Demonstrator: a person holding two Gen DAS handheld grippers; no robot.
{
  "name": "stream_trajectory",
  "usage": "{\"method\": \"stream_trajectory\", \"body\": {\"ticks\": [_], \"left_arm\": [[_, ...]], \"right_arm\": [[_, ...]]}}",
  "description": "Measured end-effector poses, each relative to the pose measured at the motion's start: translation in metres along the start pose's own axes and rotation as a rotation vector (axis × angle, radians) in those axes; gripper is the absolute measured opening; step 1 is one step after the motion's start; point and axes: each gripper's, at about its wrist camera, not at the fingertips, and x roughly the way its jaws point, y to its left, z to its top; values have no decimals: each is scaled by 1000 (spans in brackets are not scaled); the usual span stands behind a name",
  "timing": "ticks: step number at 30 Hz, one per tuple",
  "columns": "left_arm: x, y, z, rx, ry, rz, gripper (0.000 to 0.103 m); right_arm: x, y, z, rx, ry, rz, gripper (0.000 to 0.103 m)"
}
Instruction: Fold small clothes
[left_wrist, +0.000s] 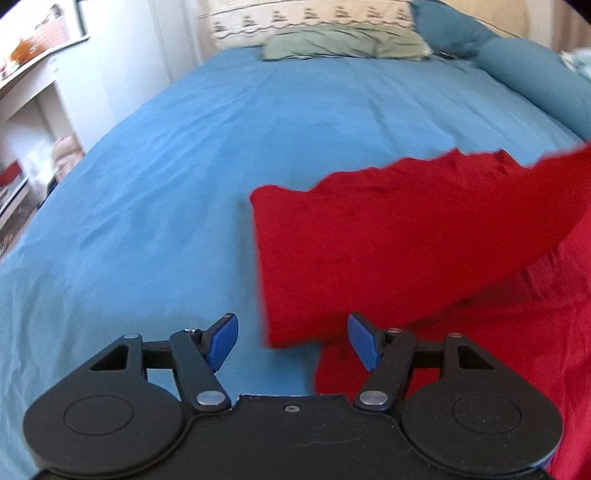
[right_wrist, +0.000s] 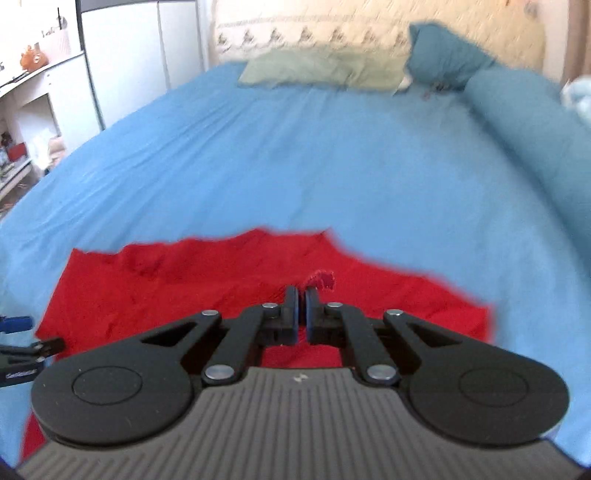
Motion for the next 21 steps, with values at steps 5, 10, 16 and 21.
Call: {"method": "stream_trajectory", "body": {"ticks": [5, 10, 16, 21], "left_arm": [[12, -9, -1, 34, 14, -15, 71], [24, -2, 0, -44, 46, 24, 73], [25, 10, -4, -138, 79, 55, 75], [-3, -5, 4, -85, 48, 11, 73]], "right_arm": [[-9, -62, -13, -22, 39, -164, 19], [15, -101, -57, 26, 135, -218, 19], [34, -112, -82, 100, 183, -216, 22], [20, -106, -87, 114, 204, -226, 92]]}}
